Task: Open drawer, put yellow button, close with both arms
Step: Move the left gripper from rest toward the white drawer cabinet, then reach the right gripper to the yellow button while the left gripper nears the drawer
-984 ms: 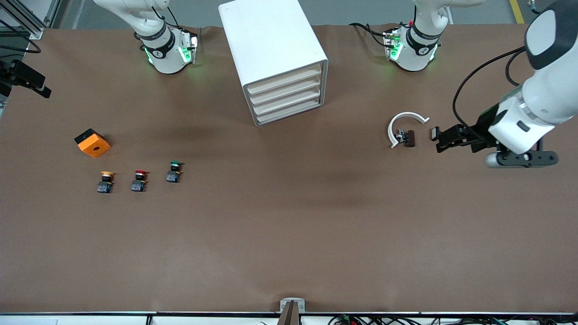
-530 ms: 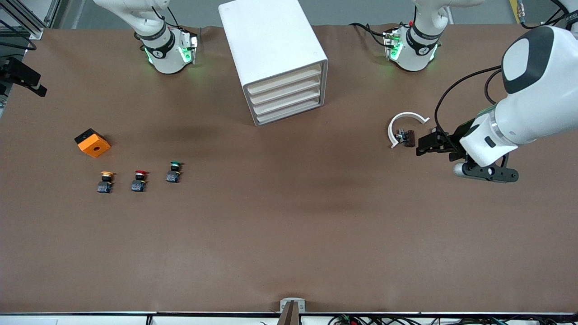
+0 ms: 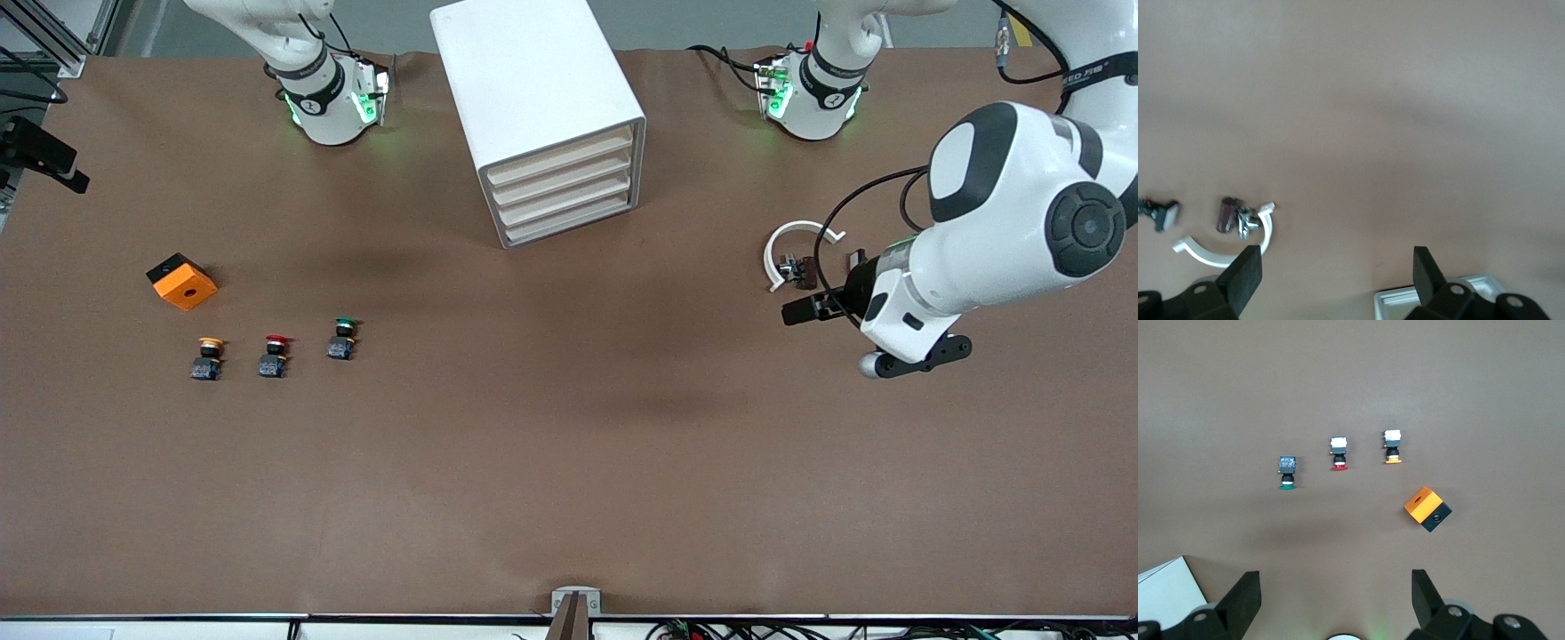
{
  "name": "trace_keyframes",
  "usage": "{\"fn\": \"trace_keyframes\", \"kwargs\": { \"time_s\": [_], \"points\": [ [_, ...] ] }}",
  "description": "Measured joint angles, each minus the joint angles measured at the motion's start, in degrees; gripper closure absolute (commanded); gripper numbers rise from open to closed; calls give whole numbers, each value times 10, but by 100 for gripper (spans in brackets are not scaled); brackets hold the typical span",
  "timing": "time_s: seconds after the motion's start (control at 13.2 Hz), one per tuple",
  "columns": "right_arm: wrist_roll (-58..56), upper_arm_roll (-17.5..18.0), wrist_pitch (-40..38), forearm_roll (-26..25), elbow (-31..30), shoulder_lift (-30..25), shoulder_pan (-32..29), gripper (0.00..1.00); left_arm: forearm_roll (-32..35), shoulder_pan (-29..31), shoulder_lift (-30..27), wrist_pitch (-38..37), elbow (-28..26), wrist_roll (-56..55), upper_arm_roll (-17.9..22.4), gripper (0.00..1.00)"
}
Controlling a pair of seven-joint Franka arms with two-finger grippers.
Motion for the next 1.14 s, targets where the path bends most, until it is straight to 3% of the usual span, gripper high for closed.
{"fn": "trace_keyframes", "kwargs": {
  "time_s": [0.38,0.76,1.14],
  "points": [
    [0,-5,27,-2,4,72,-19,0,-31,-11,17,1,0,-183,-4,0],
    [-12,-6,78,-2,28,143,-45,0,-36,-17,40,3,1,-268,-5,0],
    [-24,-6,189,-2,9,220,-64,0,-28,-61,88,23,0,-453,-6,0]
  ]
}}
